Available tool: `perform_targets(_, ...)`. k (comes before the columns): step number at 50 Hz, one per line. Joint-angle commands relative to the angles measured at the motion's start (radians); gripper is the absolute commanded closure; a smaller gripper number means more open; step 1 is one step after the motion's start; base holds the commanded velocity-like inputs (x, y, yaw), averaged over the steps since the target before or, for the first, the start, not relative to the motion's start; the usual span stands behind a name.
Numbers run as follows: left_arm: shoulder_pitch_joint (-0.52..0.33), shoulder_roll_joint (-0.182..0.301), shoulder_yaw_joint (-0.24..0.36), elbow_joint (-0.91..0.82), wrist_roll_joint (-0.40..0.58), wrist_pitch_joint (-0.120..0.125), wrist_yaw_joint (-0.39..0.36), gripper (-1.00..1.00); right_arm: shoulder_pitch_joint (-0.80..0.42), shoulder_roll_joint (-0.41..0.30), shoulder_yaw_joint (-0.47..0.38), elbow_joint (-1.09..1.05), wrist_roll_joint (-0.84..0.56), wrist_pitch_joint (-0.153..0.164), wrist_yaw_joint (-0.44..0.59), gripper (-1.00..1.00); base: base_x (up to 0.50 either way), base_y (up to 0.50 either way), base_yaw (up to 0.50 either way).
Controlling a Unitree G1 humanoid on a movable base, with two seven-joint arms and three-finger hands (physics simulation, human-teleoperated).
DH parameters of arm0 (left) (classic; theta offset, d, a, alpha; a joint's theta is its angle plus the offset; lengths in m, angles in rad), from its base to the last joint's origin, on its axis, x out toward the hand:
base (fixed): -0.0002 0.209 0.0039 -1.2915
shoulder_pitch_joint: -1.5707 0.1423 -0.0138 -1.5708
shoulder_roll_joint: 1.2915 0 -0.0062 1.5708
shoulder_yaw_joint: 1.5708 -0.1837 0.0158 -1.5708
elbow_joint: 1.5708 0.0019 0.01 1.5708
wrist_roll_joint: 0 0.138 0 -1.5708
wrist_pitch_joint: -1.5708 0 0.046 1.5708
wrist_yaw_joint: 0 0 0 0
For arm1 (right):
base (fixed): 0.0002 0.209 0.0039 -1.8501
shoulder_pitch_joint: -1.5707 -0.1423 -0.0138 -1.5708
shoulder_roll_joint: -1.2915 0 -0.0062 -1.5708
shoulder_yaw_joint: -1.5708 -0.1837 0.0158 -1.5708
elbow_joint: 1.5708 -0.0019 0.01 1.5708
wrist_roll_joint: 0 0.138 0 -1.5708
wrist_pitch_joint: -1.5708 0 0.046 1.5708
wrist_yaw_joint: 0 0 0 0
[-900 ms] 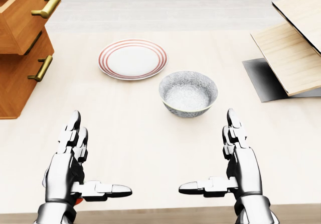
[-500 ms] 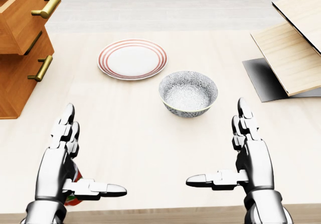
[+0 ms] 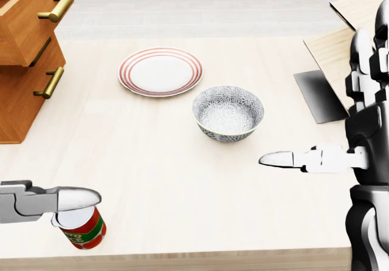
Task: Close the top drawer of the cabinet.
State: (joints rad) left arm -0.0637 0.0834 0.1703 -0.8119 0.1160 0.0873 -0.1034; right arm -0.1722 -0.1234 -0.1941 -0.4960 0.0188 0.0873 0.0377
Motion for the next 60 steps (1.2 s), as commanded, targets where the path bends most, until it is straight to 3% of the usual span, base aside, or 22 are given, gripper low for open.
perform_targets(1, -0.064, 0.031, 0.034, -0.114, 0.016, 0.000, -0.015, -1.00, -0.061, -0.034, -0.043, -0.099, 0.024, 0.000, -0.014, -1.00, 0.00, 0.00, 0.00)
perform_targets(12, -0.067, 0.017, 0.046, -0.097, -0.006, 0.000, -0.013, -1.00, -0.078, -0.048, -0.053, -0.176, 0.045, 0.000, -0.021, -1.00, 0.00, 0.00, 0.00)
perform_targets(23, -0.100, 0.035, 0.058, -0.105, -0.021, 0.000, 0.003, -1.00, -0.107, -0.064, -0.066, -0.224, 0.065, 0.000, -0.025, -1.00, 0.00, 0.00, 0.00)
perform_targets(27, -0.083, 0.029, 0.037, -0.107, -0.018, 0.000, 0.011, -1.00, -0.094, -0.066, -0.073, -0.192, 0.068, 0.000, -0.020, -1.00, 0.00, 0.00, 0.00)
perform_targets(32, -0.107, 0.042, 0.061, -0.117, -0.028, 0.000, 0.007, -1.00, -0.117, -0.084, -0.092, -0.231, 0.099, 0.000, -0.019, -1.00, 0.00, 0.00, 0.00)
perform_targets(49, -0.072, 0.030, 0.053, -0.089, -0.029, 0.000, 0.025, -1.00, -0.145, -0.112, -0.090, -0.207, 0.110, 0.000, -0.045, -1.00, 0.00, 0.00, 0.00)
perform_targets(60, -0.059, 0.028, 0.055, -0.074, -0.027, 0.000, 0.024, -1.00, -0.139, -0.110, -0.091, -0.204, 0.101, 0.000, -0.040, -1.00, 0.25, 0.45, 0.00)
